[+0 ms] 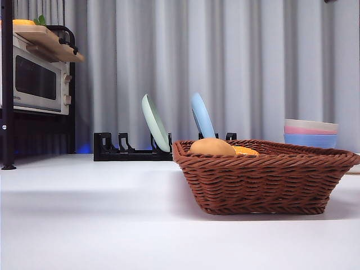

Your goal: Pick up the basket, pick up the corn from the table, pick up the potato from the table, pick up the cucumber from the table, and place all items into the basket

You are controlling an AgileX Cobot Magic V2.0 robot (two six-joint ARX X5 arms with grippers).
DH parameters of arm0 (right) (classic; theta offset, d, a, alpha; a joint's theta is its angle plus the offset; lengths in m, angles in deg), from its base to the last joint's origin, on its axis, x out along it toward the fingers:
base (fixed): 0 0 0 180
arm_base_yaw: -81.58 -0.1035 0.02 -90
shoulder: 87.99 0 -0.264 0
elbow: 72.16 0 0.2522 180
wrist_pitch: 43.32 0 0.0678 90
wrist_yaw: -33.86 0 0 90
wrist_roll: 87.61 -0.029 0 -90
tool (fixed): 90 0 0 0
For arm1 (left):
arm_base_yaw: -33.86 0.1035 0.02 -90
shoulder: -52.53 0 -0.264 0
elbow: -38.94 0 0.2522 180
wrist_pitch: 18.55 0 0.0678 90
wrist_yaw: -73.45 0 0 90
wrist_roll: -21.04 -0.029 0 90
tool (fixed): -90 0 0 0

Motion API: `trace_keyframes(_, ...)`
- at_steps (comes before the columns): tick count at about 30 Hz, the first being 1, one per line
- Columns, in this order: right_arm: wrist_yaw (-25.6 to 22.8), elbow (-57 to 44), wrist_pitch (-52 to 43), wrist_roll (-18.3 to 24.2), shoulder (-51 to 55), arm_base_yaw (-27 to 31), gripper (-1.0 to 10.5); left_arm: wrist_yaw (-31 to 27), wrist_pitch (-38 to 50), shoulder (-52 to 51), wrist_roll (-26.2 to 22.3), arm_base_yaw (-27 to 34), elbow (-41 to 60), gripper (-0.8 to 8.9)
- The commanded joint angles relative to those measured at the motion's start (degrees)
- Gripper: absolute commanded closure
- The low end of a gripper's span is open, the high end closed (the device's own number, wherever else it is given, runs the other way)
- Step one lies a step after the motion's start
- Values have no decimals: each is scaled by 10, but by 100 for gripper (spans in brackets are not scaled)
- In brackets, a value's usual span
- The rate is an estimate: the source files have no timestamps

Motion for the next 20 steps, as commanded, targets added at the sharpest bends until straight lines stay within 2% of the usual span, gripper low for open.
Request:
trace_keyframes(1,-21,-48,-21,4,38,-3,962,-5,45,-39,-6,1,83,822)
trace_keyframes(3,-21,-56,-13,-1,47,-3,949,-5,45,-55,-1,1,106,821)
trace_keyframes(5,-24,-56,-12,-14,49,-2,945,-5,6,-56,6,1,106,816)
trace_keyframes(11,-23,-55,-11,-14,48,-2,945,-4,-71,-49,7,1,106,815)
trace_keyframes(20,-23,-55,-11,-14,48,-2,945,-4,-75,-49,7,1,106,815)
